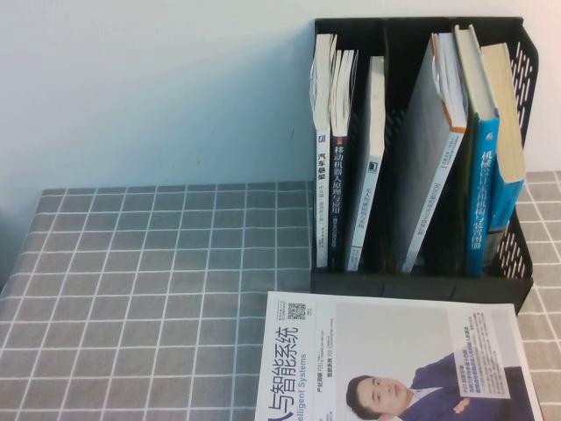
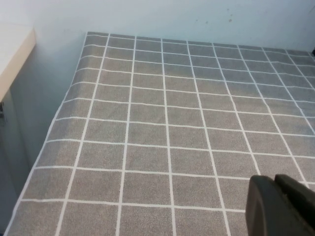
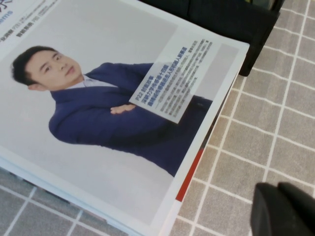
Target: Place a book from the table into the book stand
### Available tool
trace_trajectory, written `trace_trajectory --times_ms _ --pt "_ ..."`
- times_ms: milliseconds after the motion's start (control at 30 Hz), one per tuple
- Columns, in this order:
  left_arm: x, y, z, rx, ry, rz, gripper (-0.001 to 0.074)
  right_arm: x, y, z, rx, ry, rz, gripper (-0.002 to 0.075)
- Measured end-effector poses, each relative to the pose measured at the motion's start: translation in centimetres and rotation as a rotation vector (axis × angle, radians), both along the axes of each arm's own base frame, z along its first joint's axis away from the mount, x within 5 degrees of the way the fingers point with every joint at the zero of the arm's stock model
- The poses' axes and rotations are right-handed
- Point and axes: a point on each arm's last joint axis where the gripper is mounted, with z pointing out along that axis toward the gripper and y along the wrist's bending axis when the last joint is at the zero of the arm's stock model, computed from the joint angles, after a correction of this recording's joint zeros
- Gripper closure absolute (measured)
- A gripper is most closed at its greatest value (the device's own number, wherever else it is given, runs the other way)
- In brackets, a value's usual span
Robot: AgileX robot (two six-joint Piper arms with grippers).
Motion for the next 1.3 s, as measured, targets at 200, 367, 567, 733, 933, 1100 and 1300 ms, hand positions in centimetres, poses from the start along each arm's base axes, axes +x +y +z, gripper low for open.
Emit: trace_trajectory --times_ms 200,367,567,733,933,1100,1300 --pt "0.0 0.0 0.0 0.006 -0.002 -0.002 0.0738 0.0 0.0 0.0 0.000 0.000 0.000 0.0729" --pt "0.0 0.0 0.0 0.011 -0.002 -0.003 0.0738 0.0 0.0 0.0 0.000 0.000 0.000 0.0729" --pt "0.0 0.0 0.0 0.013 -0.003 -0.004 0.0738 0.0 0.0 0.0 -0.002 -0.001 0.002 0.0729" --pt "0.0 0.0 0.0 0.013 -0.001 -0.004 0.0738 0.0 0.0 0.0 -0.002 -0.001 0.002 0.0729" --pt "0.0 0.0 0.0 0.014 0.002 -0.004 0.0738 0.1 -0.9 -0.2 -0.035 -0.161 -0.076 0.0729" --pt "0.0 0.0 0.0 0.013 0.000 -0.004 0.0738 -0.9 -2.0 -1.1 -0.013 -0.443 -0.206 0.0729" --pt "0.0 0.0 0.0 0.014 0.002 -0.004 0.0738 -2.1 -2.8 -4.9 -0.038 -0.519 -0.323 0.0729"
